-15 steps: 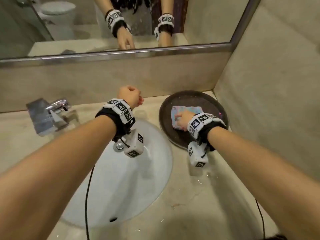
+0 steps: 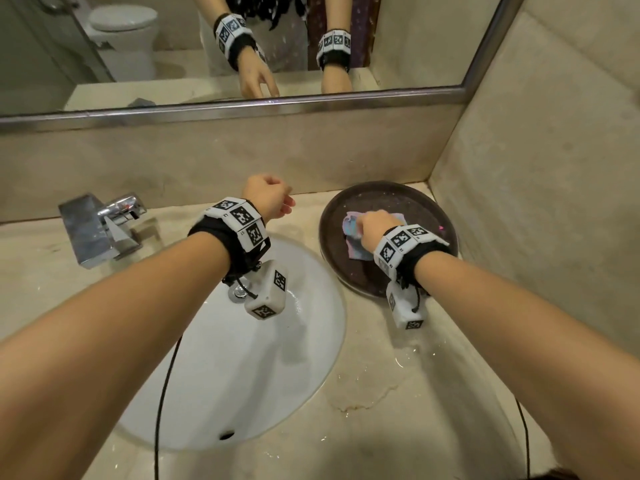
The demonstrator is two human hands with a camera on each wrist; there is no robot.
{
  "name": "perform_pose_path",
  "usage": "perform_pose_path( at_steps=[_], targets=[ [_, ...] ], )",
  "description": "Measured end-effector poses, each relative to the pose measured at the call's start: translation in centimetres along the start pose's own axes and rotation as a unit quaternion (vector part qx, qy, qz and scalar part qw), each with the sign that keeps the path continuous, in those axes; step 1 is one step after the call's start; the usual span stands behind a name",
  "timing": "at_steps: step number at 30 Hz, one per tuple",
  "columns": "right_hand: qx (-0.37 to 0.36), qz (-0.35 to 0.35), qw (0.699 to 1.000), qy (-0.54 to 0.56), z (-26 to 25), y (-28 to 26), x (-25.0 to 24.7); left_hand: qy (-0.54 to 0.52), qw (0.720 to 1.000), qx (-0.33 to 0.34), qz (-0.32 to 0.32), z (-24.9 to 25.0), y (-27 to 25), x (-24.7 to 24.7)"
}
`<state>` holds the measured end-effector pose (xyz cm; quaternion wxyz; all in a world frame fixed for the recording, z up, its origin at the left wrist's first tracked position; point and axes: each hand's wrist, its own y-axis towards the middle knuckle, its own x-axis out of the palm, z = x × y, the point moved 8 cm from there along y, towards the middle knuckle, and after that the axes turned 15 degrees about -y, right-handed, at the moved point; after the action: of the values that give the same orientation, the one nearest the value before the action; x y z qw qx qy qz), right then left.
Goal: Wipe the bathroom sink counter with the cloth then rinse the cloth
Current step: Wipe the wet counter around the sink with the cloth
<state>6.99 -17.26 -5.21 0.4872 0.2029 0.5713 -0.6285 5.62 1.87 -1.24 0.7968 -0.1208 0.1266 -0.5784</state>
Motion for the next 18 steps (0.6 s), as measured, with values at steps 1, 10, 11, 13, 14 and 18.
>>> perform_pose_path(
  at_steps=[1,10,11,13,14,18],
  targets=[
    [-0.003,0.035,0.998,0.049,0.5,-0.4,-1.3,0.01,1.0,0.006,-0.01,0.4,-0.2,0.1],
    [-0.05,0.261,0.916,0.302,2.1,-6.6,-15.3,0.09,0.988,0.081,-0.092,8.7,-3.8,-0.3],
    [-0.068,0.274,0.905,0.318,1.6,-7.5,-16.8,0.1,0.985,0.09,-0.108,9.7,-4.4,-0.4],
    [-0.107,0.296,0.887,0.337,0.3,-9.2,-19.9,0.128,0.975,0.112,-0.141,11.6,-5.8,-1.1],
    [-0.122,0.307,0.88,0.341,-0.5,-10.3,-21.2,0.153,0.968,0.126,-0.151,12.5,-6.5,-1.6],
    [-0.17,0.346,0.86,0.336,-4.1,-13.8,-25.6,0.204,0.959,0.179,-0.088,15.9,-8.2,-6.7]
  ],
)
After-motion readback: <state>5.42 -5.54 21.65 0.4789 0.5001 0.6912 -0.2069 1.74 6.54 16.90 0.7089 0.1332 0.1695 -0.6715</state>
